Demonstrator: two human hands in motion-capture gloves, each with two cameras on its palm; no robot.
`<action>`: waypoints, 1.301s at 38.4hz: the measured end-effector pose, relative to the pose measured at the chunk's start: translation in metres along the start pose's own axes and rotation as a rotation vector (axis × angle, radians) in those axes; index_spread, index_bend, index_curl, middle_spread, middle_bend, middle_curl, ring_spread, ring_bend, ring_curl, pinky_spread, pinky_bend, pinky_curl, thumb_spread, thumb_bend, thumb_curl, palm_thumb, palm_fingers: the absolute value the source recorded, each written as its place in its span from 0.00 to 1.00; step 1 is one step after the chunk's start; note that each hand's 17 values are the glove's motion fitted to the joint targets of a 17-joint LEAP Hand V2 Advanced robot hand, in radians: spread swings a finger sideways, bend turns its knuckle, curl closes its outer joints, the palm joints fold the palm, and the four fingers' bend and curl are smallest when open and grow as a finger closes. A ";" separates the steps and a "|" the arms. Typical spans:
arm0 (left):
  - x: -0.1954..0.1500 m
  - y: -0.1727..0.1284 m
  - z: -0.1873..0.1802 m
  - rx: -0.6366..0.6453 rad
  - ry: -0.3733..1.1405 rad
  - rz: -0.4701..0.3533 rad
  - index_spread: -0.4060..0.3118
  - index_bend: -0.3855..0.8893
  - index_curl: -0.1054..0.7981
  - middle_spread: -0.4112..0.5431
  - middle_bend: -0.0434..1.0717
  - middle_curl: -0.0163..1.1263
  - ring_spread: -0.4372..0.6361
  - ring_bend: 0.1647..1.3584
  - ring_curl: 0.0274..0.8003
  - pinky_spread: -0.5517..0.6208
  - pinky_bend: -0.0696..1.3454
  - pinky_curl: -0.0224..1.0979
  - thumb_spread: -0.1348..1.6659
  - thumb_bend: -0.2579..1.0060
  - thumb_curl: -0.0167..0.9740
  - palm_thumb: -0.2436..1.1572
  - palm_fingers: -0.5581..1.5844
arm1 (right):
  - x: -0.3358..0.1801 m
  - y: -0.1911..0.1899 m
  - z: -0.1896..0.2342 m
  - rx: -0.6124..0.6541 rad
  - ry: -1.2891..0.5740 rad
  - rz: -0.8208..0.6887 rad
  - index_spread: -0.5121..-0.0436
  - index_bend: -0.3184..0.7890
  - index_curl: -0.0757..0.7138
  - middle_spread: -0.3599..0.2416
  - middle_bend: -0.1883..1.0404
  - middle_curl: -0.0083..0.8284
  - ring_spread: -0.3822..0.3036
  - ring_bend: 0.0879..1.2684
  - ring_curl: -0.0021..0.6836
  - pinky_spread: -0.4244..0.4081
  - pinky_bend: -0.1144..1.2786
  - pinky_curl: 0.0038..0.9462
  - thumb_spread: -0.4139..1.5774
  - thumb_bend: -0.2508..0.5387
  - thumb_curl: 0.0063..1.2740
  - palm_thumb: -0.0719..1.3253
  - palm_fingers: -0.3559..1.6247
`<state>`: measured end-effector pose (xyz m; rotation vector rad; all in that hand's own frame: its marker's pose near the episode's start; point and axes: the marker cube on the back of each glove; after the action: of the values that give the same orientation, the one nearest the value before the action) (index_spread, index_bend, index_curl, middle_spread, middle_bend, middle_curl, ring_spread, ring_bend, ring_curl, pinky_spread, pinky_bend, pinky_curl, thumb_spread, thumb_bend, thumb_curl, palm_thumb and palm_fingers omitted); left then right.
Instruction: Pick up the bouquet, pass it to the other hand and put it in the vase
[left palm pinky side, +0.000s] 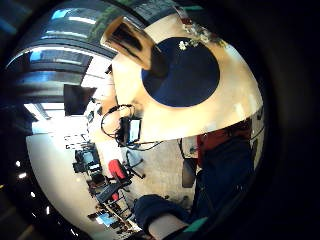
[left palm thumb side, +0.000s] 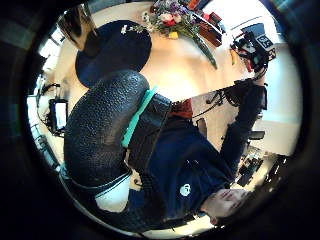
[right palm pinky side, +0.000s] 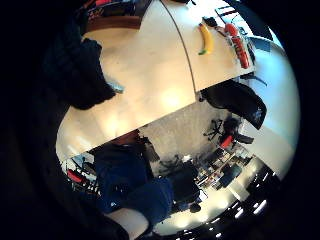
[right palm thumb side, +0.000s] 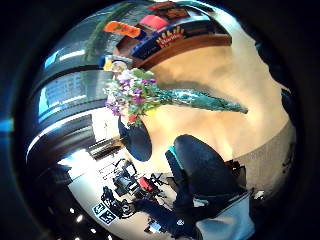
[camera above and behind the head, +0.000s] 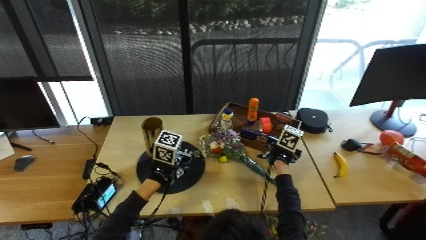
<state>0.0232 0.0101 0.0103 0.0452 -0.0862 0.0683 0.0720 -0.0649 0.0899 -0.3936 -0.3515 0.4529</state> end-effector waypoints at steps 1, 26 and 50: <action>-0.001 0.000 0.001 -0.002 -0.001 -0.001 0.49 0.43 0.45 0.64 0.20 0.25 0.72 0.32 0.29 0.82 0.30 0.28 0.73 0.19 0.24 0.22 0.34 | 0.001 -0.002 0.006 -0.033 0.000 0.005 0.71 0.35 0.22 0.47 0.44 0.48 0.40 0.47 0.52 0.56 0.56 0.39 0.75 0.32 0.22 0.39 0.46; -0.004 0.001 0.006 -0.018 -0.012 -0.012 0.48 0.43 0.49 0.64 0.19 0.27 0.72 0.32 0.30 0.83 0.29 0.30 0.74 0.19 0.26 0.22 0.34 | -0.003 -0.057 0.108 0.144 0.065 0.044 0.69 0.39 0.29 0.45 0.40 0.52 0.34 0.43 0.54 0.60 0.52 0.37 0.71 0.30 0.27 0.52 0.47; 0.005 -0.001 0.014 -0.037 -0.029 0.013 0.48 0.43 0.50 0.64 0.19 0.27 0.73 0.32 0.31 0.83 0.29 0.31 0.74 0.19 0.27 0.22 0.34 | -0.014 -0.050 0.121 0.221 -0.057 0.053 0.56 0.59 0.55 0.24 0.42 0.61 0.19 0.43 0.64 0.18 0.41 0.38 0.74 0.40 0.29 0.76 0.76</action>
<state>0.0268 0.0084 0.0243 0.0091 -0.1166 0.0792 0.0285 -0.0782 0.2129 -0.1760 -0.3424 0.5500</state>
